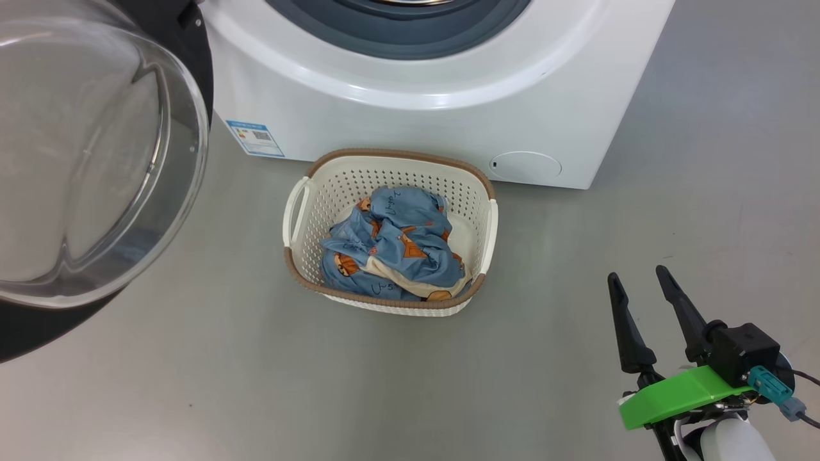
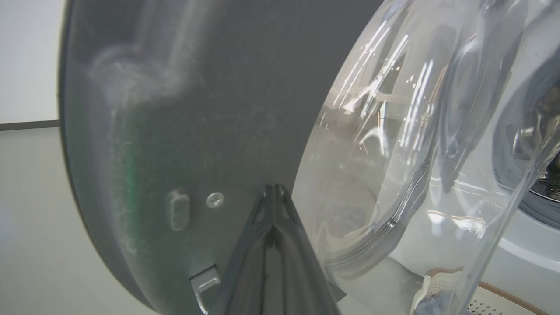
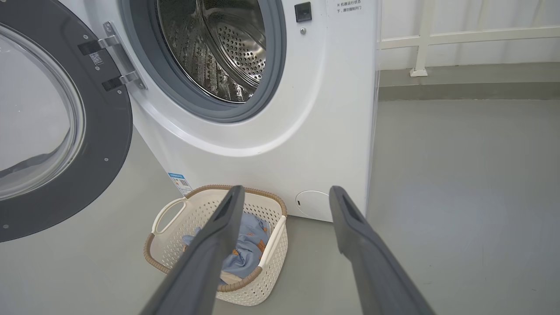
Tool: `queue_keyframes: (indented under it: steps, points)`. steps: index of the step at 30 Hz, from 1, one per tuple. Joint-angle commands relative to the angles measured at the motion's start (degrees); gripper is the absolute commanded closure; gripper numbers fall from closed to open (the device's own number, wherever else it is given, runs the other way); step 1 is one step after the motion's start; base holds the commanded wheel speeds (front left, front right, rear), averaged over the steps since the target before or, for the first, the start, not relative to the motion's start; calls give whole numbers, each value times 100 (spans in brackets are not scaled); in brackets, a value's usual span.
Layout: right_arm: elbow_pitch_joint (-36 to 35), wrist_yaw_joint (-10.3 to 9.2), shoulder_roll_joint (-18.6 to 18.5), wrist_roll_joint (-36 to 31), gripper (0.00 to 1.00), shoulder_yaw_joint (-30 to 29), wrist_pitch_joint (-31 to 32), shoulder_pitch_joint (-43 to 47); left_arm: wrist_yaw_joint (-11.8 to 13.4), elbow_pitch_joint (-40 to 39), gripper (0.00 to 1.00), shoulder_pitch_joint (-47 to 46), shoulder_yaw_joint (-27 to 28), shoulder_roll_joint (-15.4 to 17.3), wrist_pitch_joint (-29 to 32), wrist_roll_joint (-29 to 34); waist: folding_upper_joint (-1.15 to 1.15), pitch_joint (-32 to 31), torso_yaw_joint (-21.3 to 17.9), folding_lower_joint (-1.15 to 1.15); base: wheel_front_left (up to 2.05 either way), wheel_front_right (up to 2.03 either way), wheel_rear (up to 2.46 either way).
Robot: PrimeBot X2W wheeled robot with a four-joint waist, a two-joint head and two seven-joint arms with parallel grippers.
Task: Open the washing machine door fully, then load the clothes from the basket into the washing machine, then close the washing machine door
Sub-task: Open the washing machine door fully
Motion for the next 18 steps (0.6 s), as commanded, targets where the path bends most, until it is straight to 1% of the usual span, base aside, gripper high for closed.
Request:
queue_keyframes:
  steps: [1,5,9,13,14,18]
  points:
    - [-108,35,14,-89,0,195,-28,-131,-8,-89,100,-165,185,448,-29,-57,0,-10,1,0,0,0,0]
    - [-100,35,14,-75,0,192,-28,-121,-8,-161,100,-159,196,443,-29,-39,0,-42,2,0,0,0,0]
    - [-95,35,14,-50,0,190,-28,-106,-8,-439,100,-56,183,382,-29,20,0,-91,7,0,0,0,0]
    - [-88,35,14,-15,0,184,-28,-73,-8,-844,100,161,188,207,-29,85,0,-164,16,0,0,0,0]
    - [-88,35,14,-15,0,184,-28,-73,-8,-844,100,161,188,207,-29,85,0,-164,16,0,0,0,0]
    - [-82,35,14,20,0,175,-28,-32,-8,-1390,100,439,124,-46,-29,178,0,-240,32,0,0,0,0]
